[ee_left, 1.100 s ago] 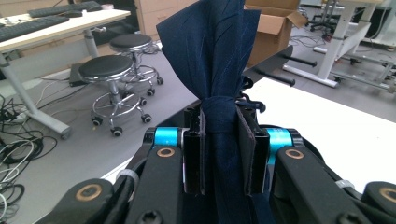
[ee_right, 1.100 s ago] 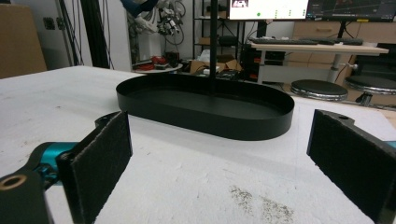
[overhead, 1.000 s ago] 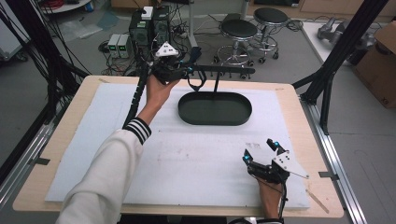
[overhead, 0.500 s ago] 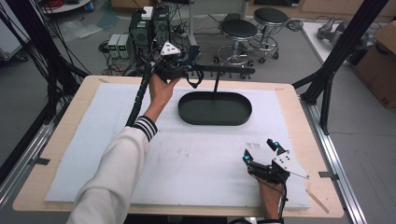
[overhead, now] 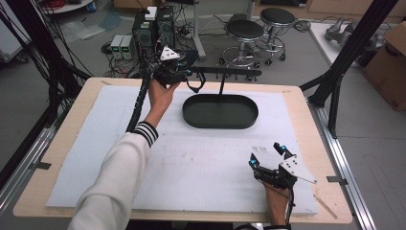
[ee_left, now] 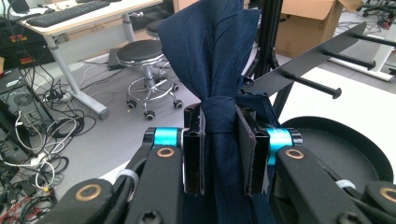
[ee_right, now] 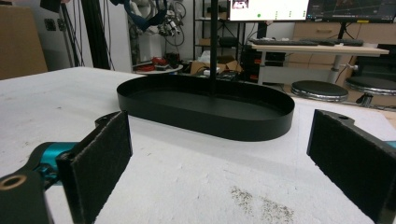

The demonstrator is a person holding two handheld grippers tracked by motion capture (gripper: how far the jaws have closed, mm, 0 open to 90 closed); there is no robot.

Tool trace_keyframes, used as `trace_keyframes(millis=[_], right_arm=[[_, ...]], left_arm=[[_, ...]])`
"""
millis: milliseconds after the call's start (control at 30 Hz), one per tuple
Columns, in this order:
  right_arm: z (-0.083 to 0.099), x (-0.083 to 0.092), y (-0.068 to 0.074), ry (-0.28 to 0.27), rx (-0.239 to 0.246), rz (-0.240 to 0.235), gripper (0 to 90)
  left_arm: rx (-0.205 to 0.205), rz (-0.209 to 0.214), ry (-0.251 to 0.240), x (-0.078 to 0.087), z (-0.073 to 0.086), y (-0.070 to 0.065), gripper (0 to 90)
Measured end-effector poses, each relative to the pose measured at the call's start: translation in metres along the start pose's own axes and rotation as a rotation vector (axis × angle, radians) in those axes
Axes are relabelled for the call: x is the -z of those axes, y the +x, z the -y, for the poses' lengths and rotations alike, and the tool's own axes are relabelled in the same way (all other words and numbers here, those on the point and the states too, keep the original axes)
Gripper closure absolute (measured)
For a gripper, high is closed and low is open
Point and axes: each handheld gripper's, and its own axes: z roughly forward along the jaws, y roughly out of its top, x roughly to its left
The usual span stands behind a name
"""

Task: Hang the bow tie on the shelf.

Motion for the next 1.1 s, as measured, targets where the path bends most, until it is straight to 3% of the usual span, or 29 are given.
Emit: trace_keyframes(millis=[167, 400, 700, 1100], right_arm=[[0.000, 0.000, 0.000, 0.000, 0.000, 0.000, 5.6], [0.000, 0.000, 0.000, 0.000, -0.001, 0.000, 5.6], [0.000, 0.000, 0.000, -0.003, 0.000, 0.000, 5.6], [0.000, 0.001, 0.000, -0.002, -0.004, 0.001, 5.6]], left_arm=[[0.007, -0.011, 0.006, 0.003, 0.005, 0.005, 74.4], [0.013, 0.005, 0.022, 0.003, 0.016, 0.006, 74.0], [0.055, 0.012, 0.013, 0.005, 0.031, 0.010, 73.9], [0.066, 0.063, 0.034, 0.000, 0.037, 0.004, 72.4]])
